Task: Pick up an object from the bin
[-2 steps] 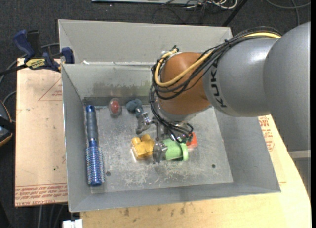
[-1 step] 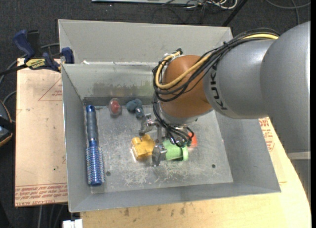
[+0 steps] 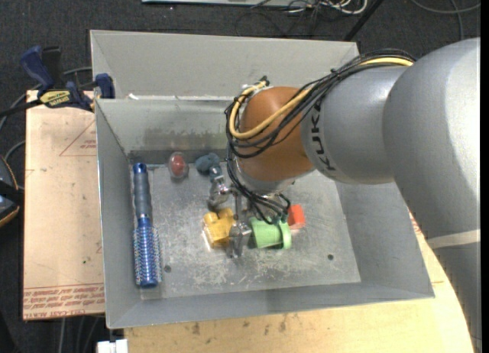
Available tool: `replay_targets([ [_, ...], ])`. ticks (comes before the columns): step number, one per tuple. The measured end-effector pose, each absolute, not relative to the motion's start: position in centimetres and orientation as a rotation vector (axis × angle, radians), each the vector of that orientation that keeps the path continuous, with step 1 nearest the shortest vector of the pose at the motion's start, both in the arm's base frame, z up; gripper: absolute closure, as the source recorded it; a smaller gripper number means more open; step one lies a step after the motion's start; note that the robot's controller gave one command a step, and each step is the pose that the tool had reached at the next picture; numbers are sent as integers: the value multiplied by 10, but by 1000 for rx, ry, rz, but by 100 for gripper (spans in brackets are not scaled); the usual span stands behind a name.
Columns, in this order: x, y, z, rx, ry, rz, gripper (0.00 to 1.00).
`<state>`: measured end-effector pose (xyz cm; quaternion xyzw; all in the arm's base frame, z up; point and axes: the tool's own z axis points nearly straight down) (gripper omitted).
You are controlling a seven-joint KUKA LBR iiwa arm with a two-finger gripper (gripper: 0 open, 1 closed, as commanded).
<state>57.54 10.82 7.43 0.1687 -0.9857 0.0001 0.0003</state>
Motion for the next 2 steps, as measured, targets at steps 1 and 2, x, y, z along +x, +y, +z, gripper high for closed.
replay_targets([
  [1, 577, 108, 77, 525, -3098, -2, 0],
  [2, 579, 109, 79, 526, -3106, -4, 100],
])
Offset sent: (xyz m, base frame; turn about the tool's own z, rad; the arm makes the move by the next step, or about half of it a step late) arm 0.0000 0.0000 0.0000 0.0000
